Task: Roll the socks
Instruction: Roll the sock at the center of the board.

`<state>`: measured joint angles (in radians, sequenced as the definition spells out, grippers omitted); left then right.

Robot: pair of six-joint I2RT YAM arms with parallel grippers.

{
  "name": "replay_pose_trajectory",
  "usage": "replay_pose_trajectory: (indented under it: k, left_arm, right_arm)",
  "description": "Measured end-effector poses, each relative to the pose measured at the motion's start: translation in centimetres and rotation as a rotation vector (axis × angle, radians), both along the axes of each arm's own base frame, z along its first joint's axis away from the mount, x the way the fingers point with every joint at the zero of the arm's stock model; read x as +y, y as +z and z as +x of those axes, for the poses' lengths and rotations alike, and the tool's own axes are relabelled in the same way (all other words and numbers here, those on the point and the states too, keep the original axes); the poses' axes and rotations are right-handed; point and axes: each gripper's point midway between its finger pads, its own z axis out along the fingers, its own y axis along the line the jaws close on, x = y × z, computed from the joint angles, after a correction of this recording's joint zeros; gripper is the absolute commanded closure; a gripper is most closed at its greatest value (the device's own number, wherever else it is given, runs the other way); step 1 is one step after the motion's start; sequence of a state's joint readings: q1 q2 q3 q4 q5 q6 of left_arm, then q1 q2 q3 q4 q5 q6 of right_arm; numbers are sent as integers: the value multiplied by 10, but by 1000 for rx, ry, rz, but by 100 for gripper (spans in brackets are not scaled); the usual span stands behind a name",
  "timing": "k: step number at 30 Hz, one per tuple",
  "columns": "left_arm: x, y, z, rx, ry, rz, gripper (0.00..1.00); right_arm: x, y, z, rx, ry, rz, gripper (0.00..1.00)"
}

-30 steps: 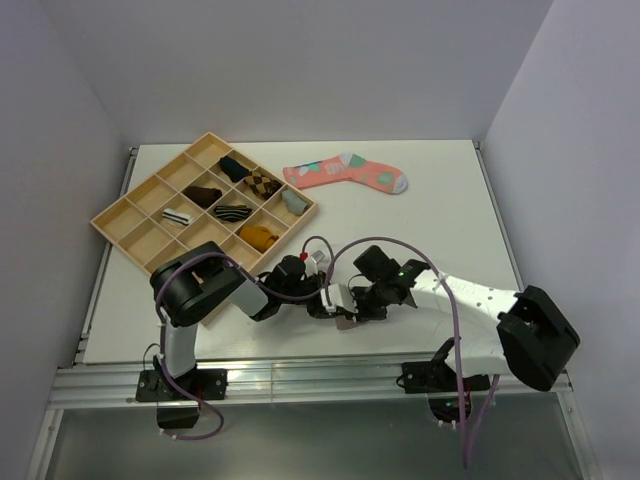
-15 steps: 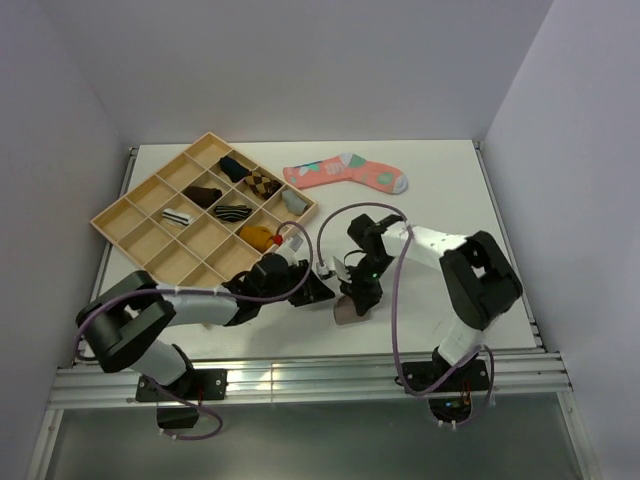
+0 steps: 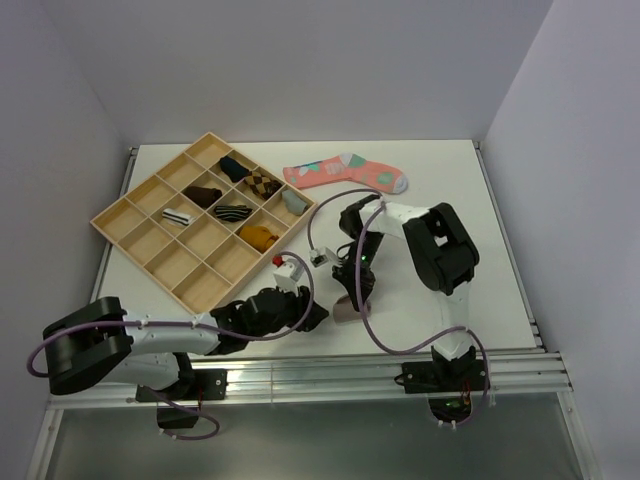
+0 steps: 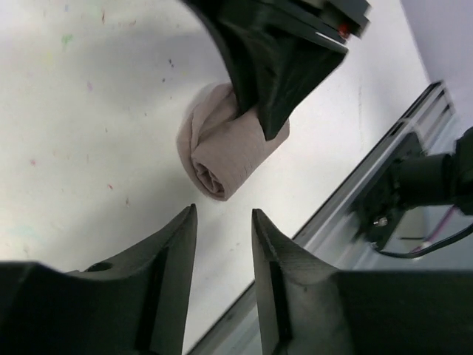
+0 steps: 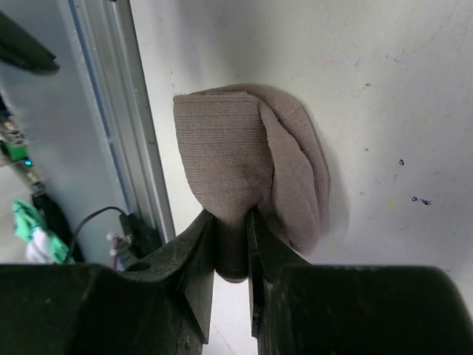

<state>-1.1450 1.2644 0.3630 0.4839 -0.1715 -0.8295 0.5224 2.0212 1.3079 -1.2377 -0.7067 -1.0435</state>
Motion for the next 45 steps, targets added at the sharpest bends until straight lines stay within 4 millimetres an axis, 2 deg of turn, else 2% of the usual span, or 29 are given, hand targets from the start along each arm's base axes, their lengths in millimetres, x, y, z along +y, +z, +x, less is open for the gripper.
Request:
replay_pose_trajectory:
  k: [4, 8, 11, 17, 23, 30, 33, 35, 36, 37, 40, 42, 45]
  left_arm:
    - [-7, 8, 5, -104, -51, 56, 55]
    - [-26, 13, 17, -195, -104, 118, 54]
    - [-38, 6, 22, -233, -146, 168, 54]
    - [-46, -18, 22, -254, -226, 250, 54]
    - [-54, -24, 20, -253, -278, 255, 53]
    - [-59, -31, 28, -235, -294, 237, 54]
    - [-61, -33, 29, -221, -306, 220, 60]
    - [-63, -34, 29, -211, -315, 207, 72]
    - [-64, -35, 29, -206, -319, 199, 76]
    - [-65, -35, 29, -200, -320, 192, 86]
    - [-68, -36, 29, -184, -325, 167, 97]
    - [-71, -36, 29, -171, -322, 145, 100]
    - [-75, -37, 31, -153, -316, 112, 100]
  right_arm:
    - [0, -1, 1, 46, -12, -26, 82]
    - [1, -1, 1, 69, -25, -37, 82]
    - [0, -1, 1, 73, -36, -43, 82]
    - [0, -1, 2, 83, -51, -45, 82]
    - [0, -2, 1, 104, -67, -47, 82]
    - [0, -2, 2, 108, -75, -48, 82]
    - [0, -3, 2, 107, -77, -48, 82]
    - [0, -3, 2, 107, -81, -50, 81]
    - [0, -3, 3, 105, -83, -51, 78]
    - [-1, -3, 3, 105, -86, -53, 75]
    - [-2, -5, 4, 106, -110, -66, 66]
    - [-4, -4, 4, 87, -134, -74, 58]
    - [-7, -3, 10, 16, -166, -72, 54]
